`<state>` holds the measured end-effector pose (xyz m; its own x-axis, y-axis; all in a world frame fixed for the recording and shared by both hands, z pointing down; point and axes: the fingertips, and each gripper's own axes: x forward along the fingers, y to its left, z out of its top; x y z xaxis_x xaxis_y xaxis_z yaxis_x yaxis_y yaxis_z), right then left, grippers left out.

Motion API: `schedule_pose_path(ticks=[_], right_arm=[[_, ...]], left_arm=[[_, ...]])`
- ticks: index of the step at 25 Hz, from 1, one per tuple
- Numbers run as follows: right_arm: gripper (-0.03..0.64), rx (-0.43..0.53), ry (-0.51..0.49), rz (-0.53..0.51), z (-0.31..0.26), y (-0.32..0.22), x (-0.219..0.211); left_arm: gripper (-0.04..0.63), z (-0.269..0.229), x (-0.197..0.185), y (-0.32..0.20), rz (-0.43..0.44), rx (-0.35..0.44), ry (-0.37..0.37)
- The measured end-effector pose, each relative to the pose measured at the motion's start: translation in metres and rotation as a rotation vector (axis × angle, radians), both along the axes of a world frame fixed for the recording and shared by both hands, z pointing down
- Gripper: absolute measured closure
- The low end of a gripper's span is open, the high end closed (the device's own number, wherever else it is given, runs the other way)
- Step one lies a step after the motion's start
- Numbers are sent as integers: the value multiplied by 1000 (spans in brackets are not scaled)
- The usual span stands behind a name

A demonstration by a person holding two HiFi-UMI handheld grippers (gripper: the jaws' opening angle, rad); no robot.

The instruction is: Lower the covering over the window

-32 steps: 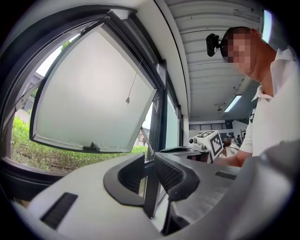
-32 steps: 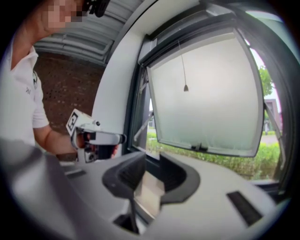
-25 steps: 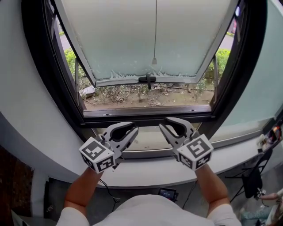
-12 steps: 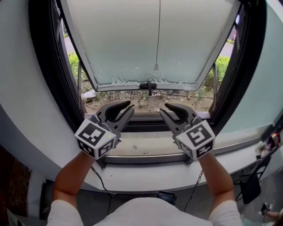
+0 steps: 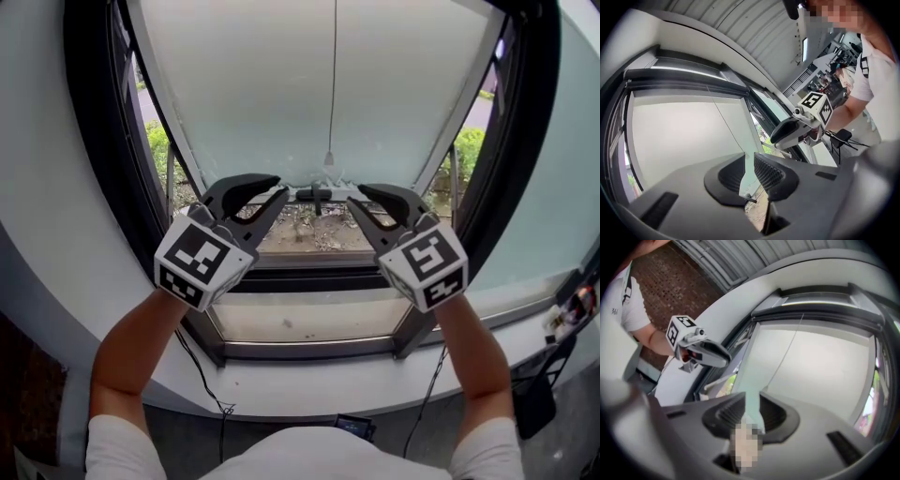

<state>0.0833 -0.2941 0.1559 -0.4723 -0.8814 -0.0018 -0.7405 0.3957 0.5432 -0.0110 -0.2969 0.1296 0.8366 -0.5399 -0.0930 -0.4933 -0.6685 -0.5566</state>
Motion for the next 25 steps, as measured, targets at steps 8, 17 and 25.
schedule_pose_path(ticks=[8,17,25], right_arm=[[518,86,23,35,-49,-5,13],[518,180,75,101,-106,-13,35],[518,276,208,146,-155,-17,26]], left_arm=[[525,-38,5,-12,-42,106,-55],[525,-96,6,-15,-88,218,-69],[525,-137,6,-35,-175,321,-130]])
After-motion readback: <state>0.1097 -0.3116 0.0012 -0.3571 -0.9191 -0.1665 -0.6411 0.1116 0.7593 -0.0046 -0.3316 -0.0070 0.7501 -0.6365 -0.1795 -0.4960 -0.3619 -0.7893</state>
